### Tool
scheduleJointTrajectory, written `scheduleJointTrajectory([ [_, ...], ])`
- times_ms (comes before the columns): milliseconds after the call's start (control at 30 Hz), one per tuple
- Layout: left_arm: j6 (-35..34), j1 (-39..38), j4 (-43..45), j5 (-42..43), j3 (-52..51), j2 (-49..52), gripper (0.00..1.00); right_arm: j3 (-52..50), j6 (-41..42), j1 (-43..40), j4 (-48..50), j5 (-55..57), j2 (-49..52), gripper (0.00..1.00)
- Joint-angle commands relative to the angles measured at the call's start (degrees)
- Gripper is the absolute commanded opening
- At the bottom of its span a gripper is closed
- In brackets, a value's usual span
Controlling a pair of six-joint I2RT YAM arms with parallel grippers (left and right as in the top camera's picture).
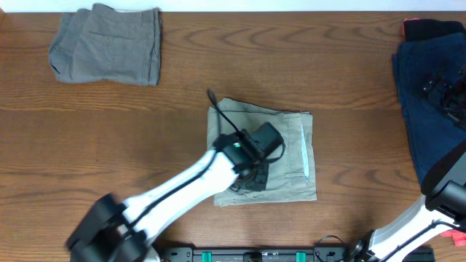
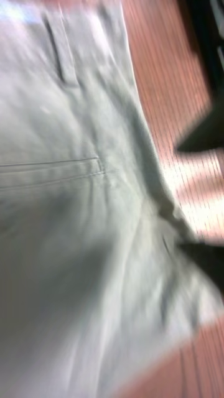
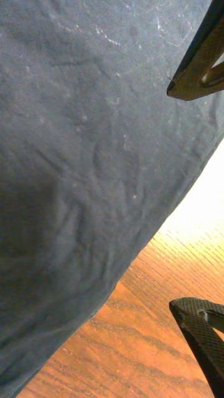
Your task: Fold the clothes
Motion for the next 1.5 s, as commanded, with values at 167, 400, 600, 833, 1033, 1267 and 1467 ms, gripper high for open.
scheduleJointTrajectory([
  [167, 2.7, 15.2, -6.4, -9.8, 0.7, -7.0, 0.86, 0.7, 0.7, -0.1, -0.2, 0.4, -1.3, 0.99],
  [400, 15.4, 30.1, -6.1, 2.4, -0.7, -3.3, 0.87, 0.7, 0.7, -0.1, -0.2, 0.4, -1.3, 0.99],
  [600, 24.2, 36.0, -3.8, 12.4, -1.9, 2.9, 0.88, 0.7, 0.7, -0.1, -0.2, 0.4, -1.3, 0.99],
  [833, 32.1, 37.5, 0.2, 24.4, -1.9, 11.9, 0.88, 0.7, 0.7, -0.1, -0.2, 0.4, -1.3, 0.99],
  [1033, 34.1, 37.4, 2.9, 30.5, -1.9, 19.3, 0.88, 0.7, 0.7, -0.1, -0.2, 0.4, -1.3, 0.99],
  [1267, 33.8, 37.4, 4.9, 30.5, -1.9, 22.7, 0.66, 0.7, 0.7, -0.1, -0.2, 0.4, -1.3, 0.99],
  [1467, 29.7, 37.4, 6.0, 30.5, -1.9, 22.7, 0.3, 0.7, 0.7, -0.1, -0.2, 0.4, -1.3, 0.99],
])
